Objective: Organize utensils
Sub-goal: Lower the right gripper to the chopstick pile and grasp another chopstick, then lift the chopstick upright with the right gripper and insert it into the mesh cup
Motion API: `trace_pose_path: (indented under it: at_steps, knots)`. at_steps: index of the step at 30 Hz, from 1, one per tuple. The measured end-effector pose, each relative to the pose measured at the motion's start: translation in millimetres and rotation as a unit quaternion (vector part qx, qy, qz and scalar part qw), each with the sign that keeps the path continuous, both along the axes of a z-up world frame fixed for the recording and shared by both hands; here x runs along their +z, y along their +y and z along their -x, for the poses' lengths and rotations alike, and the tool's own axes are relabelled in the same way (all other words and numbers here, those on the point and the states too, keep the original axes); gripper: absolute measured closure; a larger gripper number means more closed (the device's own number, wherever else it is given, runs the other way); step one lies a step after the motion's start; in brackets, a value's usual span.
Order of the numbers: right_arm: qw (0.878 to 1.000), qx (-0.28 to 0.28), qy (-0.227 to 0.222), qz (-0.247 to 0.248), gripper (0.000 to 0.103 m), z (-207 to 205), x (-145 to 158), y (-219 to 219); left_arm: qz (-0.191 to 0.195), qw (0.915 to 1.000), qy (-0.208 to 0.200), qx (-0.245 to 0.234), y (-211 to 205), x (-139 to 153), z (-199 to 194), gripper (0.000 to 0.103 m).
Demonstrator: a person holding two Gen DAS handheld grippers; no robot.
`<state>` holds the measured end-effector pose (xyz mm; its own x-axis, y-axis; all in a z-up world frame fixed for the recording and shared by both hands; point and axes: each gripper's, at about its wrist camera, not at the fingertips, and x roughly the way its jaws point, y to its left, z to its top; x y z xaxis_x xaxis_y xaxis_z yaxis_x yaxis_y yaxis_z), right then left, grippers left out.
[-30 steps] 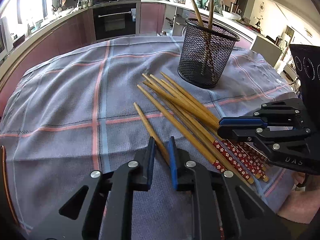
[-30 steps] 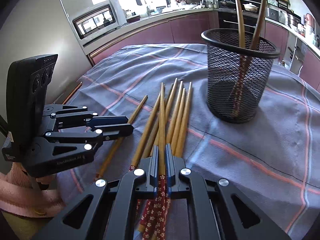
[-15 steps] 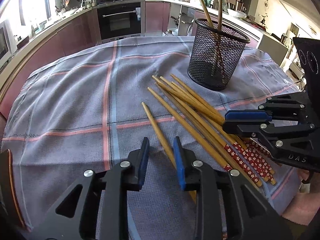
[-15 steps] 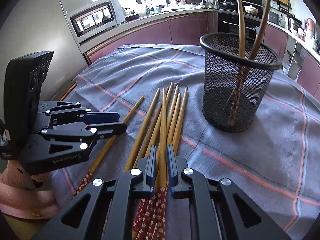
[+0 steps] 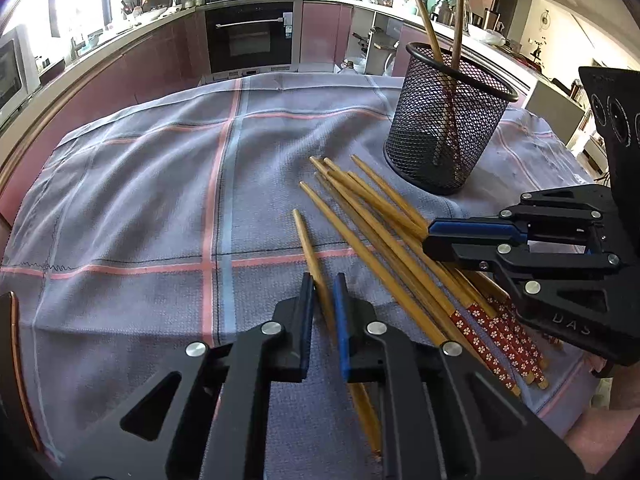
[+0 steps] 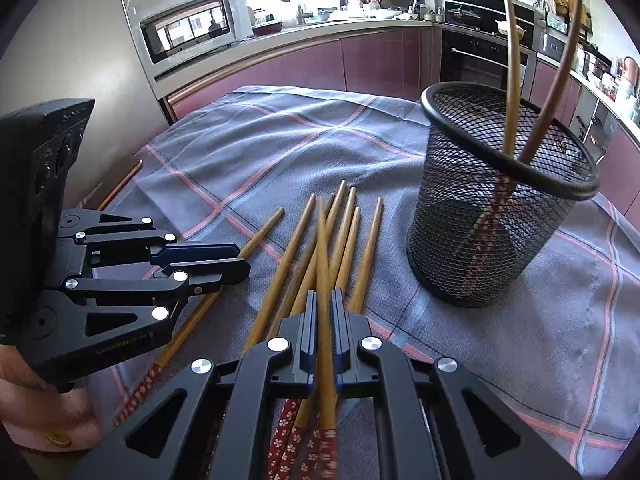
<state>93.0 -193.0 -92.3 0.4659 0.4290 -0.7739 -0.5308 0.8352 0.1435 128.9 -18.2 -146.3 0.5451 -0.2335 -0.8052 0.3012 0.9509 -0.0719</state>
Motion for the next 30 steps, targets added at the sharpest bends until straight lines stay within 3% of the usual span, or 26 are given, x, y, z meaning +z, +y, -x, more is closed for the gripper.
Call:
trace_pose_path:
  at_steps: [9,30]
  knots:
    - [0.999,-0.01,-0.006,-0.036,0.098,5.9,11.1,-22.0,0.024,0.9997,-0.002,-0.004,4.3,7.6,4.3,0.096]
    - [0.988,-0.03,-0.082,-0.124,0.098,30.2,67.4,-64.5,0.125,0.9896,-0.056,-0.044,23.0,79.3,35.4,0.096]
